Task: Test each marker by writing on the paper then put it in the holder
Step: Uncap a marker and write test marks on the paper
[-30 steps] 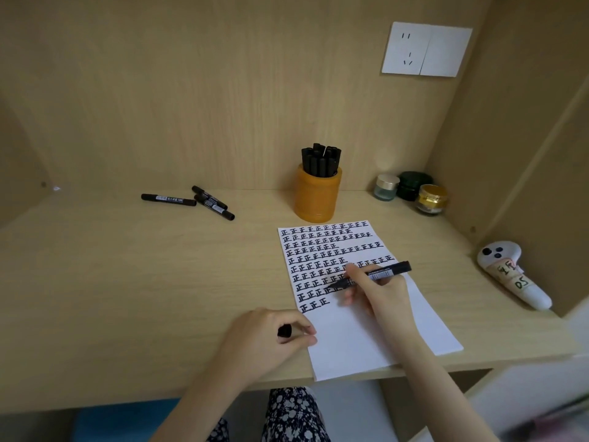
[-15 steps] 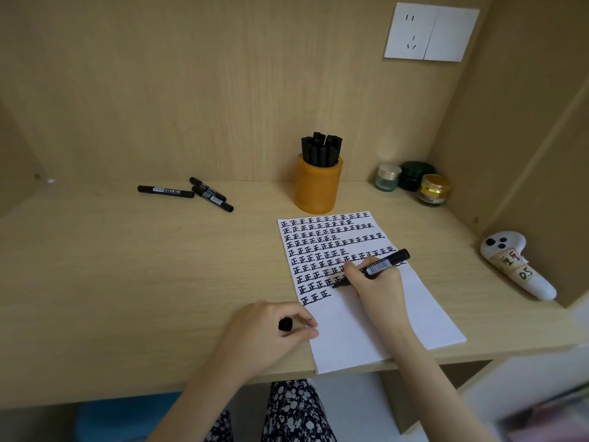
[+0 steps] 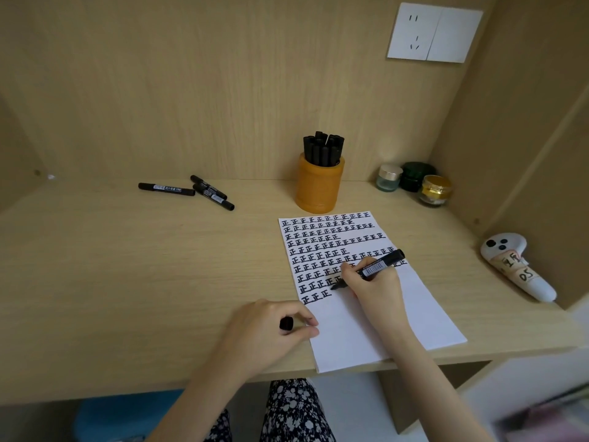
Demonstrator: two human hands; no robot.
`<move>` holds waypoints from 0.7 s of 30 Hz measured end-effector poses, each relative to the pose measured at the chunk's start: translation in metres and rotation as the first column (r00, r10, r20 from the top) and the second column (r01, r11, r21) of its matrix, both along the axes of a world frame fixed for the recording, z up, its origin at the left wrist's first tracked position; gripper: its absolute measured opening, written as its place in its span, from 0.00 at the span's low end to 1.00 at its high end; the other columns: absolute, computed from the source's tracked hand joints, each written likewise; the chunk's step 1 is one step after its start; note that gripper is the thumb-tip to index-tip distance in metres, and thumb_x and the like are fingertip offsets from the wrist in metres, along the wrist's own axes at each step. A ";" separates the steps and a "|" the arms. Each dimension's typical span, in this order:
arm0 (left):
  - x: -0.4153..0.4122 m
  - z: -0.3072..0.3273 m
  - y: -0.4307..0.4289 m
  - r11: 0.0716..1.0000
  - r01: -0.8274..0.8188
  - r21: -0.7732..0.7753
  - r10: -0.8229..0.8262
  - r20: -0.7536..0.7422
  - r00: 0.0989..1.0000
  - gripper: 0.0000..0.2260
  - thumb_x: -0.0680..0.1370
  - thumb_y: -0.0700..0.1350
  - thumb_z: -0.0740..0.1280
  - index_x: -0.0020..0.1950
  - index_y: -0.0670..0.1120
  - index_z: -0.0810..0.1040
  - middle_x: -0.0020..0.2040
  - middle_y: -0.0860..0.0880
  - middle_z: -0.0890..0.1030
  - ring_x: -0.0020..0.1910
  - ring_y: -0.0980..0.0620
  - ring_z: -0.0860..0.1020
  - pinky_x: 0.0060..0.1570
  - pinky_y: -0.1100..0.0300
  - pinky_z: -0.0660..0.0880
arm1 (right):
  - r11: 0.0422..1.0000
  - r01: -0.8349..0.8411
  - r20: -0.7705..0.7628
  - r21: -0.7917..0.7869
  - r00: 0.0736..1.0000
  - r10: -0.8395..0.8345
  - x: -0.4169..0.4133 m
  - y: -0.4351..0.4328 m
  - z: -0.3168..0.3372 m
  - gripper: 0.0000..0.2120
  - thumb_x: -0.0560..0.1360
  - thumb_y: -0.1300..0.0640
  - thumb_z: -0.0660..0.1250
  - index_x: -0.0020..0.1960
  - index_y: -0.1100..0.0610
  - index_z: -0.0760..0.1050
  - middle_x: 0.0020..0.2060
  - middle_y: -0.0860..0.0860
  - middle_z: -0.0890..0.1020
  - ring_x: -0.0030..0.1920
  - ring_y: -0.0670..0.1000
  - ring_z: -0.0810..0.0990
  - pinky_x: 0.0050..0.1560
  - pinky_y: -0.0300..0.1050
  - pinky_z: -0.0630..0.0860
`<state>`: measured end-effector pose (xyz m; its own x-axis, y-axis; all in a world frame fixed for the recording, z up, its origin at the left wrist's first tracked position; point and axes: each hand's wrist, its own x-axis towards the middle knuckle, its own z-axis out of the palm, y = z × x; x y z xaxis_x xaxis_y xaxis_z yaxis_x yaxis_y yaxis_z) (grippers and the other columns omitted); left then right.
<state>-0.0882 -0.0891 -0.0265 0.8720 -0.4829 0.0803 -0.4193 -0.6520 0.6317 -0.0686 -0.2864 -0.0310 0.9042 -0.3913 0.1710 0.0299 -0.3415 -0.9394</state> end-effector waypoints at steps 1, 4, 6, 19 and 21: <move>0.000 0.001 0.000 1.000 0.002 -0.003 -0.002 -0.003 1.000 0.07 0.72 0.62 0.67 0.47 0.62 0.79 0.37 0.59 0.83 0.22 0.56 0.66 0.28 0.72 0.64 | 1.000 0.010 0.004 -0.008 1.000 -0.010 0.000 -0.001 0.000 0.17 0.74 0.59 0.70 0.37 0.72 0.71 0.26 0.54 0.72 0.27 0.46 0.66 0.27 0.37 0.63; 0.000 0.001 -0.001 1.000 0.006 -0.008 -0.006 -0.003 1.000 0.07 0.72 0.61 0.67 0.47 0.62 0.79 0.35 0.57 0.83 0.21 0.55 0.65 0.27 0.71 0.63 | 0.999 0.044 0.016 -0.010 0.999 -0.044 -0.001 -0.002 0.000 0.17 0.74 0.59 0.70 0.36 0.72 0.70 0.26 0.53 0.70 0.26 0.47 0.65 0.26 0.38 0.62; 0.001 0.000 0.000 1.000 0.008 -0.006 -0.008 0.002 1.000 0.08 0.72 0.62 0.67 0.47 0.62 0.79 0.34 0.54 0.83 0.21 0.55 0.65 0.27 0.71 0.64 | 0.999 0.045 0.017 -0.006 0.999 -0.045 -0.001 -0.002 0.000 0.16 0.74 0.60 0.70 0.36 0.71 0.71 0.26 0.53 0.70 0.26 0.47 0.65 0.26 0.37 0.62; 0.001 0.000 -0.001 1.000 0.002 0.000 -0.002 0.008 1.000 0.08 0.72 0.61 0.67 0.47 0.62 0.79 0.41 0.62 0.83 0.23 0.55 0.68 0.29 0.70 0.66 | 1.000 0.013 -0.008 0.002 1.000 -0.013 -0.002 -0.002 0.001 0.15 0.73 0.61 0.69 0.38 0.72 0.69 0.28 0.54 0.69 0.30 0.48 0.65 0.28 0.38 0.61; 0.000 0.001 -0.001 1.000 0.005 0.000 -0.005 0.007 1.000 0.08 0.72 0.61 0.67 0.47 0.61 0.80 0.41 0.63 0.83 0.23 0.56 0.68 0.28 0.70 0.66 | 1.000 0.013 -0.017 -0.002 1.000 -0.013 -0.002 -0.002 0.002 0.15 0.72 0.62 0.68 0.36 0.70 0.67 0.27 0.53 0.67 0.29 0.48 0.63 0.27 0.38 0.60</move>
